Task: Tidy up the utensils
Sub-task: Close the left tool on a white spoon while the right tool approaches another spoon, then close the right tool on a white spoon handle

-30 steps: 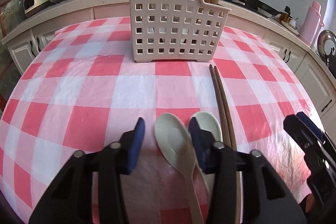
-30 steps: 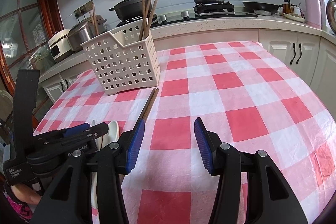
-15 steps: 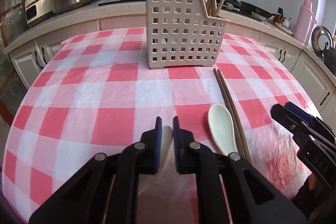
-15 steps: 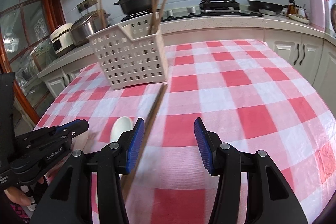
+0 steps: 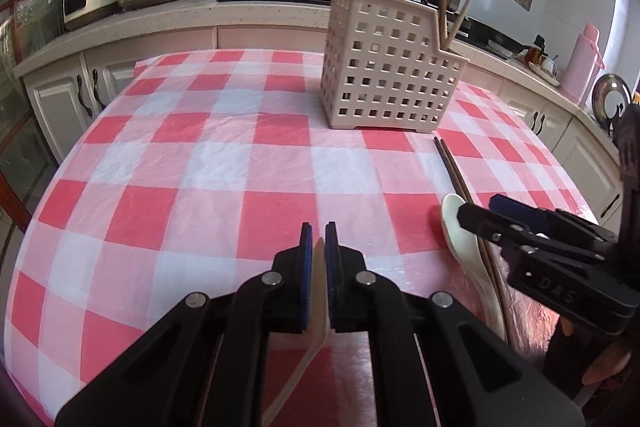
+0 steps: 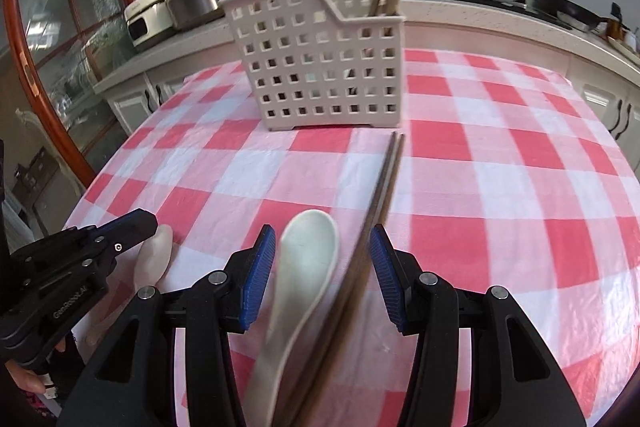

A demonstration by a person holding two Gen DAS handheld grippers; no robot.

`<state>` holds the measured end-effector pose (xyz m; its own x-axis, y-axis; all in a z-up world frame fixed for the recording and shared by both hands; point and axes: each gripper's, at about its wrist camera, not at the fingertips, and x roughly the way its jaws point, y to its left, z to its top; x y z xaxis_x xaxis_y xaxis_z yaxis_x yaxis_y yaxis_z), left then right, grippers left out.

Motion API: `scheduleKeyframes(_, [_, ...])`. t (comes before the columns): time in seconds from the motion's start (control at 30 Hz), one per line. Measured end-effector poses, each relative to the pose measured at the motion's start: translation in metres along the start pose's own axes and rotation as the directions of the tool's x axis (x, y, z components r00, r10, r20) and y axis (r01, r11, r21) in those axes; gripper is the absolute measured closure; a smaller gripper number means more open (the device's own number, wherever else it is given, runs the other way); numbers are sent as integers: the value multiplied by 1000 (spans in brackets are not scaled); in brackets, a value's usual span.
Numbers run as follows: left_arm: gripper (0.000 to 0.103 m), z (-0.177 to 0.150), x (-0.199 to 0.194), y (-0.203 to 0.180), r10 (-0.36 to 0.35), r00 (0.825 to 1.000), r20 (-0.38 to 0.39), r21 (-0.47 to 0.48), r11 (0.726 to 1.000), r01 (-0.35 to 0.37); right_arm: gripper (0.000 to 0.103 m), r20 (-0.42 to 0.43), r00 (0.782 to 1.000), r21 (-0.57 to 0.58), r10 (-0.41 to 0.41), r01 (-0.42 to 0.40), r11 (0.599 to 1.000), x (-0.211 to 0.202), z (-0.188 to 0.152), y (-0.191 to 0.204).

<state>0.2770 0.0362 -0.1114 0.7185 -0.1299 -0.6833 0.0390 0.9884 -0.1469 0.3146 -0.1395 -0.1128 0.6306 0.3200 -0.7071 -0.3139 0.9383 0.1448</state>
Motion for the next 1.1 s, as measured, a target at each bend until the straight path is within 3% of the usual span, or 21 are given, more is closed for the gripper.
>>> scheduleKeyframes(0.1, [93,-2,1,6,0,1000,-2,-7,1000,0,55,-18,1000,-30,-2,1,1000,7,1,9])
scheduleKeyframes(0.17, [84,-3,1,8,-2,1000,-4,-11,1000,2,55,-31,999,-44,-18,17,999,11,1,14])
scheduleKeyframes(0.23, [66,-4,-1,10,-6,1000,-3,-18,1000,6,55,-53,998,-51,-37,34,998,17,2,16])
scheduleKeyframes(0.27, [65,-5,-2,11,-1,1000,4,-20,1000,1,55,-62,997,-52,-45,42,998,20,2,16])
scheduleKeyframes(0.43, [62,-6,-5,19,3,1000,3,-28,1000,-3,63,-78,995,-54,-63,59,997,24,3,17])
scheduleKeyframes(0.77, [54,-8,-10,23,6,1000,4,-26,1000,-6,63,-42,998,33,41,-40,999,1,3,-3])
scheduleKeyframes(1.1, [48,-15,-10,15,18,1000,-2,13,1000,-18,62,-63,998,-44,8,-11,999,16,6,16])
